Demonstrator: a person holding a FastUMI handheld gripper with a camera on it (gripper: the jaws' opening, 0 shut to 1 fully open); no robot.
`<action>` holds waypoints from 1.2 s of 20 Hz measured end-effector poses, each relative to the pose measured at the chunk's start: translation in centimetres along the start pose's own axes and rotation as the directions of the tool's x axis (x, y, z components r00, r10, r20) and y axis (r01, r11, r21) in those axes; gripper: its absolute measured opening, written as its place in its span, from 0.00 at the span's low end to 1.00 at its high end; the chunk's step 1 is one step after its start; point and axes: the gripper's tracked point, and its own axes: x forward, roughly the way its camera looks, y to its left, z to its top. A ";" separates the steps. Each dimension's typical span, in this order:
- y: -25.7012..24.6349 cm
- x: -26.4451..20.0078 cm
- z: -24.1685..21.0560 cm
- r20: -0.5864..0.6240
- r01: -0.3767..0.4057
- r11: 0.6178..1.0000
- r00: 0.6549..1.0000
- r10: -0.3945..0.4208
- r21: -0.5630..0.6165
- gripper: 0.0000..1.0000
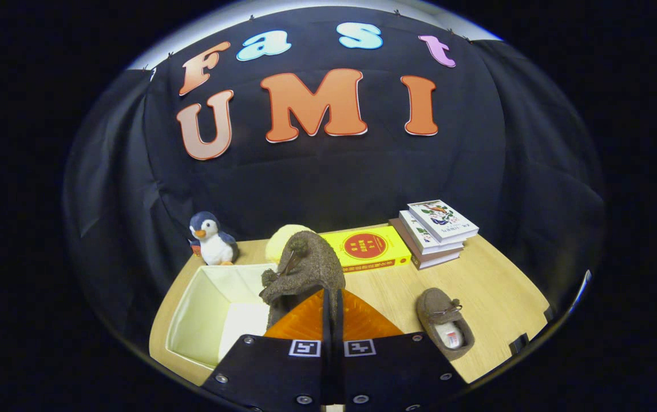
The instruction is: Open the storage box then place both shoes into the box .Put the left shoe in first, then the right shoe, with the right side of both shoes facing outward in a uniform manner.
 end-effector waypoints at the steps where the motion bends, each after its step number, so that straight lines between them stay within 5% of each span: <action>1: 1.4 0.1 0.2 0.001 -0.014 1.000 1.000 0.014 0.005 0.01; 11: 14.9 3.8 -7.3 -0.141 -0.122 0.992 0.982 0.126 0.032 0.01; 21: 16.9 4.7 -12.8 -0.262 -0.127 0.992 0.957 0.122 0.000 0.04; 24: 16.2 4.1 -10.8 -0.201 -0.136 0.990 0.971 0.128 -0.025 0.34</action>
